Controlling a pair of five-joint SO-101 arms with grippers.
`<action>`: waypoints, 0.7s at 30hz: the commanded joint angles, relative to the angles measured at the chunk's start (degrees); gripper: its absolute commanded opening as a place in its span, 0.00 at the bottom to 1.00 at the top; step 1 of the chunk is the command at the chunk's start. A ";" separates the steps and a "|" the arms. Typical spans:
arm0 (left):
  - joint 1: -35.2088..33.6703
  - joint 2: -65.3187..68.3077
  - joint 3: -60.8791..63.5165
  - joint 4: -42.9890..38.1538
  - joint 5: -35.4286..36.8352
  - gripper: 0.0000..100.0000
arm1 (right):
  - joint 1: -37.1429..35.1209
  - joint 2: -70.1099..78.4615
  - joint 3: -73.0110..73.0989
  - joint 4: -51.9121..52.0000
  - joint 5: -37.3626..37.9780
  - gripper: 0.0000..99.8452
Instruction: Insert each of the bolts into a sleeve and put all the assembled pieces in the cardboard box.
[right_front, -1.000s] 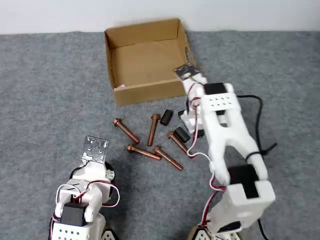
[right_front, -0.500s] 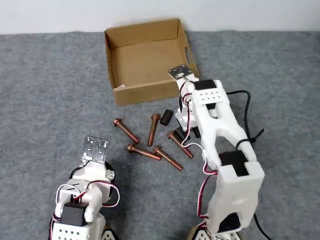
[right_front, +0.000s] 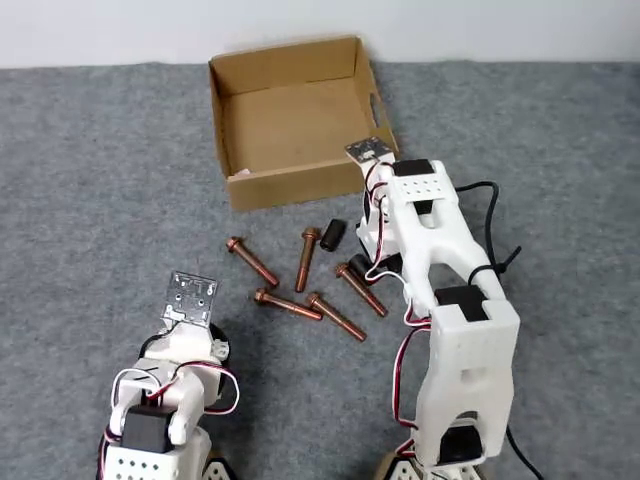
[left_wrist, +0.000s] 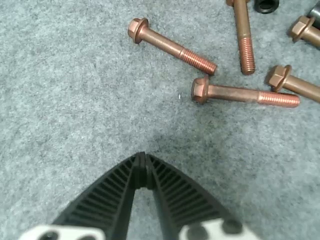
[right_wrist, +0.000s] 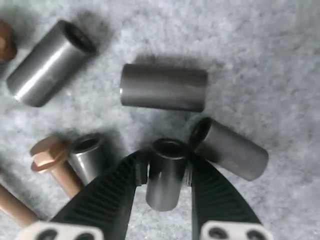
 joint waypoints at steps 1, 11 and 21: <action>-0.18 -0.44 -0.31 0.53 -0.26 0.00 | 1.01 0.22 -2.11 0.48 -0.18 0.05; -0.18 -0.44 -0.31 0.53 -0.26 0.00 | 1.10 -8.22 -2.11 6.81 -0.44 0.01; -0.18 -0.44 -0.31 0.53 -0.26 0.00 | 1.10 -25.01 -1.93 26.42 -0.62 0.01</action>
